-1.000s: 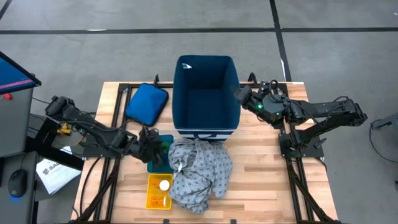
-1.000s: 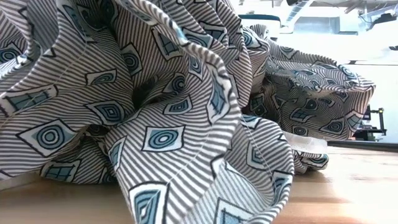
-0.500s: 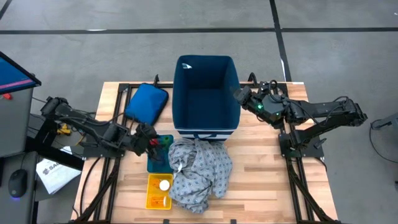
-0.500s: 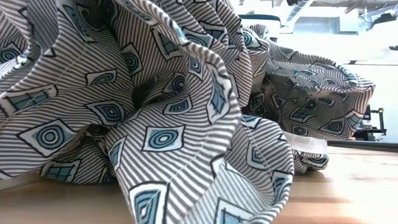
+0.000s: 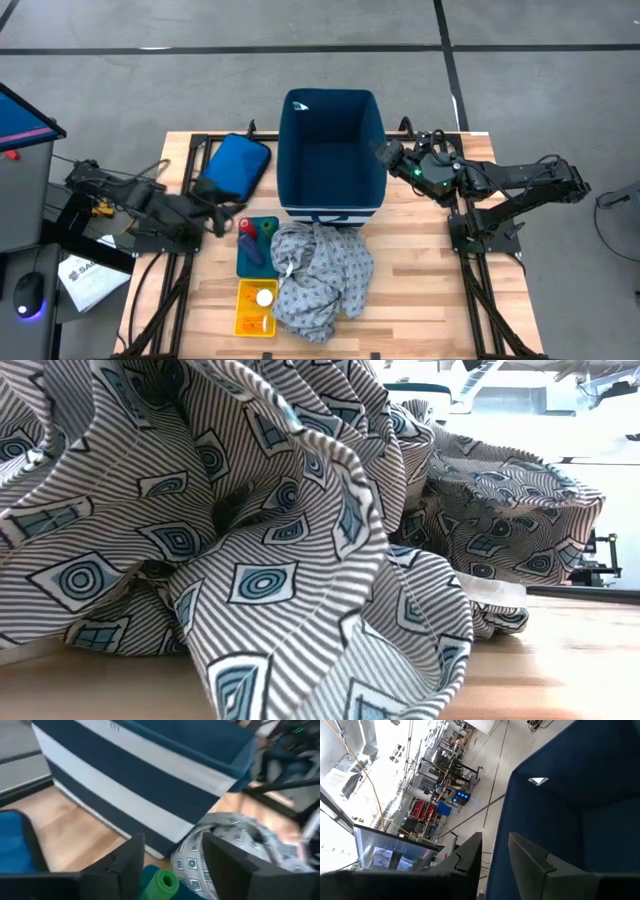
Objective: Pick & place medical supplies in basket/bin
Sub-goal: Put the patient gown into the blue organizer bin
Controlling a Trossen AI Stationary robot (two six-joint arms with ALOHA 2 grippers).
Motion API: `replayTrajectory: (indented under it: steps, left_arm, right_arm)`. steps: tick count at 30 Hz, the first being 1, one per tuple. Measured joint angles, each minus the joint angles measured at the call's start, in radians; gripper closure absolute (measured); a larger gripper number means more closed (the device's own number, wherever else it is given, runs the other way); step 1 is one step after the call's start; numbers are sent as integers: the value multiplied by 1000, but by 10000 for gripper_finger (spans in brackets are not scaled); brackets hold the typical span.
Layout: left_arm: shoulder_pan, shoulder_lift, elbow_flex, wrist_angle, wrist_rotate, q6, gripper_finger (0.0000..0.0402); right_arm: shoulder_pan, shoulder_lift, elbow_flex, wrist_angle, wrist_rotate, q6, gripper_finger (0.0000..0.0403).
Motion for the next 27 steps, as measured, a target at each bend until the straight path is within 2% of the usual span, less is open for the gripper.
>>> replayTrajectory:
  steps: [2, 5, 7, 10, 13, 16, 18, 21, 23, 27]
  left_arm:
    - [-18, -97, -47, 18, 18, 38, 232]
    - [-12, -192, -151, 173, 78, 173, 272]
    - [18, -210, -229, 327, 117, 247, 299]
    - [78, -209, -312, 539, 246, 297, 335]
    - [118, -220, -361, 663, 330, 356, 371]
    - [140, -235, -371, 711, 345, 405, 396]
    - [146, -236, -367, 705, 361, 405, 397]
    - [144, -220, -367, 702, 363, 402, 380]
    - [144, -209, -367, 735, 381, 403, 358]
    - [144, -176, -329, 787, 395, 438, 296]
  right_arm:
    - [8, 0, 0, -4, 0, 0, 307]
    - [13, 0, 0, -21, -1, 0, 307]
    - [13, 0, 0, -30, -3, 0, 307]
    - [12, 0, 0, -32, -3, 0, 307]
    - [12, 0, 0, -33, -3, 0, 307]
    - [12, 0, 0, -38, -3, 0, 307]
    - [13, 0, 0, -50, -9, -29, 307]
    - [19, 0, 0, -48, -95, -117, 307]
    - [33, 5, 0, -40, -130, -135, 307]
    - [121, 21, -1, -93, -134, -118, 307]
